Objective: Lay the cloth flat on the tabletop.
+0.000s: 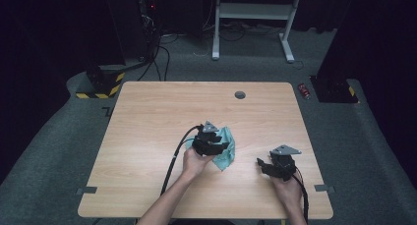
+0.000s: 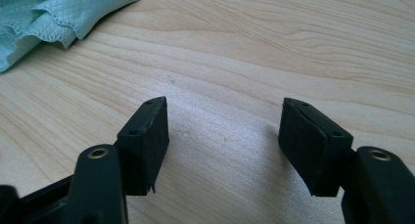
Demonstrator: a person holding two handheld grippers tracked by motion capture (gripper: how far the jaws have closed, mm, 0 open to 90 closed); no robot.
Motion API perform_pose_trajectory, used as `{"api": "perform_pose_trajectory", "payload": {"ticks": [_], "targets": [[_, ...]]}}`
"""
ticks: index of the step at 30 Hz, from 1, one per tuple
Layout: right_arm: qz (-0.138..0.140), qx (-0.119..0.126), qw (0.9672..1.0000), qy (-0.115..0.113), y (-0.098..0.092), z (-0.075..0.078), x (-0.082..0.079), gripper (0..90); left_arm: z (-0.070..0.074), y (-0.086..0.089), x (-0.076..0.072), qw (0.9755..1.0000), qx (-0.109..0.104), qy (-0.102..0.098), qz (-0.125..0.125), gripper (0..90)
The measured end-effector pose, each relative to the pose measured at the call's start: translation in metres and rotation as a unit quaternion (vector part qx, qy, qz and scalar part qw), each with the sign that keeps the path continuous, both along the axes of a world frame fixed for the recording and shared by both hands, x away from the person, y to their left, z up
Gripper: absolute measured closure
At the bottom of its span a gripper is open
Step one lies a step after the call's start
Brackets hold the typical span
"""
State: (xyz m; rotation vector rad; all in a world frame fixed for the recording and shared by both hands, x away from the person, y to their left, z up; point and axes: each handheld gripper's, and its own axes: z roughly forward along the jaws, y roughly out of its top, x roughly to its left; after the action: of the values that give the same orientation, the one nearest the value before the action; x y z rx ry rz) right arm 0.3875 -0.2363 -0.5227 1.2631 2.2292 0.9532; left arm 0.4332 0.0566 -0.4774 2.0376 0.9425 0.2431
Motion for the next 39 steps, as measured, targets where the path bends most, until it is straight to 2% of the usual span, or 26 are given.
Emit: {"api": "perform_pose_trajectory", "payload": {"ticks": [5, 7, 8, 10, 11, 12, 13, 15, 16, 17, 19, 20, 22, 25, 26, 27, 28, 30, 32, 33, 34, 35, 39], "targets": [[-0.002, 0.001, 1.0, -0.004, 0.002, 0.0, -0.001, 44.9, 0.001, 0.015, -0.004, 0.9993, 0.034, -0.011, 0.012, 52.4], [-0.003, 0.001, 1.0, -0.004, 0.002, 0.0, -0.001, 45.7, -0.001, 0.021, -0.004, 0.9991, 0.035, -0.012, 0.02, 52.4], [0.0, 0.003, 1.0, -0.004, 0.003, 0.0, -0.001, 53.0, -0.002, 0.026, -0.004, 0.9988, 0.035, -0.018, 0.029, 52.7], [0.004, 0.003, 1.0, -0.004, 0.004, 0.001, -0.002, 54.8, -0.002, 0.028, -0.004, 0.9987, 0.034, -0.019, 0.032, 52.8], [0.011, 0.004, 0.9999, -0.008, 0.006, 0.001, -0.003, 55.2, -0.003, 0.028, -0.004, 0.9989, 0.029, -0.016, 0.033, 52.8], [0.023, 0.019, 0.9995, -0.01, 0.012, 0.005, -0.006, 55.8, -0.004, 0.029, -0.004, 0.9989, 0.03, -0.015, 0.034, 52.7], [0.023, 0.019, 0.9995, -0.01, 0.012, 0.005, -0.006, 55.8, -0.005, 0.028, -0.004, 0.9988, 0.032, -0.014, 0.035, 52.7], [0.048, 0.051, 0.9975, -0.009, 0.025, 0.012, -0.007, 55.9, -0.007, 0.027, -0.002, 0.9988, 0.034, -0.011, 0.034, 53.8], [0.048, 0.051, 0.9975, -0.009, 0.025, 0.012, -0.007, 55.9, -0.008, 0.026, -0.002, 0.9988, 0.033, -0.009, 0.035, 53.8], [0.057, 0.055, 0.9967, -0.018, 0.03, 0.014, -0.007, 56.2, -0.01, 0.025, -0.001, 0.9986, 0.037, -0.008, 0.036, 54.7], [0.074, 0.058, 0.9953, -0.019, 0.042, 0.017, -0.007, 56.2, -0.013, 0.023, 0.0, 0.9983, 0.048, -0.007, 0.033, 58.0], [0.092, 0.058, 0.9938, -0.021, 0.054, 0.019, -0.007, 57.2, -0.016, 0.022, 0.001, 0.998, 0.053, -0.007, 0.033, 64.5], [0.098, 0.058, 0.9933, -0.023, 0.06, 0.02, -0.007, 57.7, -0.017, 0.022, 0.001, 0.9979, 0.055, -0.009, 0.034, 67.6], [0.12, 0.057, 0.9905, -0.033, 0.079, 0.019, -0.007, 60.9, -0.019, 0.021, 0.003, 0.9978, 0.056, -0.011, 0.033, 79.8], [0.12, 0.057, 0.9905, -0.033, 0.079, 0.019, -0.007, 60.9, -0.02, 0.021, 0.004, 0.9979, 0.055, -0.01, 0.034, 79.8], [0.123, 0.051, 0.9907, -0.026, 0.086, 0.016, -0.005, 63.9, -0.02, 0.02, 0.004, 0.9978, 0.058, -0.011, 0.031, 86.1], [0.124, 0.044, 0.991, -0.025, 0.089, 0.014, -0.003, 65.9, -0.021, 0.019, 0.005, 0.9975, 0.065, -0.01, 0.027, 88.0], [0.122, 0.037, 0.9917, -0.018, 0.092, 0.012, -0.001, 68.7, -0.021, 0.019, 0.005, 0.9975, 0.065, -0.011, 0.025, 88.8], [0.117, 0.02, 0.9929, -0.011, 0.097, 0.008, 0.003, 78.1, -0.018, 0.019, 0.006, 0.9977, 0.062, -0.018, 0.022, 89.5], [0.115, 0.009, 0.9933, -0.008, 0.099, 0.006, 0.004, 85.6, -0.017, 0.02, 0.006, 0.9978, 0.059, -0.02, 0.022, 89.7], [0.112, 0.004, 0.9937, -0.008, 0.1, 0.005, 0.004, 88.2, -0.014, 0.022, 0.006, 0.9978, 0.057, -0.024, 0.023, 89.8], [0.112, -0.004, 0.9936, -0.011, 0.1, 0.005, 0.003, 89.4, -0.012, 0.023, 0.006, 0.9979, 0.054, -0.027, 0.024, 89.9], [0.115, -0.004, 0.9932, -0.012, 0.097, 0.007, 0.001, 89.8, -0.004, 0.034, 0.009, 0.9979, 0.038, -0.033, 0.041, 90.0]]}}
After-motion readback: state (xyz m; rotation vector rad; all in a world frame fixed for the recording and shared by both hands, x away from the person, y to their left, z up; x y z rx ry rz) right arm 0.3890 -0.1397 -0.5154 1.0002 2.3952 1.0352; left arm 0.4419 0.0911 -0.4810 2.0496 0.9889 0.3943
